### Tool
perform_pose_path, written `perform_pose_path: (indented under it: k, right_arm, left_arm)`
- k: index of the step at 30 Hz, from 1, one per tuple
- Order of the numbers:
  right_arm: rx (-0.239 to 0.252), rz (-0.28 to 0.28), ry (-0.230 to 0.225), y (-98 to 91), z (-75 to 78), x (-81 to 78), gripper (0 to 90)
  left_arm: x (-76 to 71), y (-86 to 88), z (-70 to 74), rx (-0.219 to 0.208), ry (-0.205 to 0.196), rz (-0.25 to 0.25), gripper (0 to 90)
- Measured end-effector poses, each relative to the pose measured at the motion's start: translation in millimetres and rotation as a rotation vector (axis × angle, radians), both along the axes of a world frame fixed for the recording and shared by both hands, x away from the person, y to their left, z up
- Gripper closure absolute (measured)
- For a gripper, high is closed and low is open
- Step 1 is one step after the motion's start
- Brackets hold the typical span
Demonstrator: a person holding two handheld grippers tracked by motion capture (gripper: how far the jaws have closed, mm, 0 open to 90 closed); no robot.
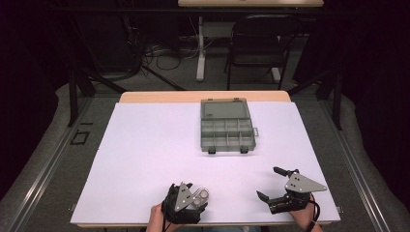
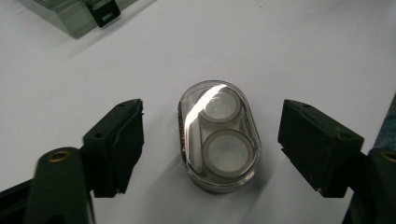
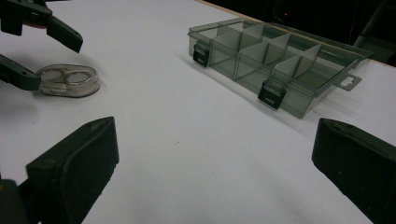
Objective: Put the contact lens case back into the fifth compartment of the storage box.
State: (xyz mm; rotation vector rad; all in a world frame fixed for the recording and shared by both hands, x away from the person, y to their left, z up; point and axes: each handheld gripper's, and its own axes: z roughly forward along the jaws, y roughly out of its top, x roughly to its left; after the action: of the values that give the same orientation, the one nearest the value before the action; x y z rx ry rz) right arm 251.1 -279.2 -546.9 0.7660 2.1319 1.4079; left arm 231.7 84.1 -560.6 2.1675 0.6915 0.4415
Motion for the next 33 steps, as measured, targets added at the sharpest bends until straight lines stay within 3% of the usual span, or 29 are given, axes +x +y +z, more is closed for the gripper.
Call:
perform_pose_path:
  k: [5,11,14,19,25,33]
  right_arm:
    - [-0.003,0.000,-0.002,0.3,0.1,-0.4,0.4]
    - [-0.006,-0.004,-0.006,-0.2,0.2,-0.6,0.6]
    - [-0.013,-0.002,-0.005,0.0,0.1,-0.6,0.7]
    - [-0.014,0.000,-0.008,0.4,0.0,-0.7,0.7]
    - [-0.018,0.001,-0.006,0.5,-0.1,-0.8,0.8]
    - [-0.017,0.002,-0.001,1.3,-0.6,-0.6,0.9]
  left_arm:
    - [-2.4,-5.4,-1.5,0.001,0.026,0.015,34.7]
    - [-1.9,-5.6,-2.1,-0.004,0.042,0.037,38.6]
    - [-2.0,-5.0,-2.8,-0.009,0.043,0.050,44.7]
    - [-1.1,-5.2,-5.6,-0.007,0.066,0.052,44.0]
    - [-3.3,-6.7,-8.4,-0.005,0.076,0.092,47.4]
    - [-7.4,-6.9,-10.5,-0.011,0.049,0.109,49.1]
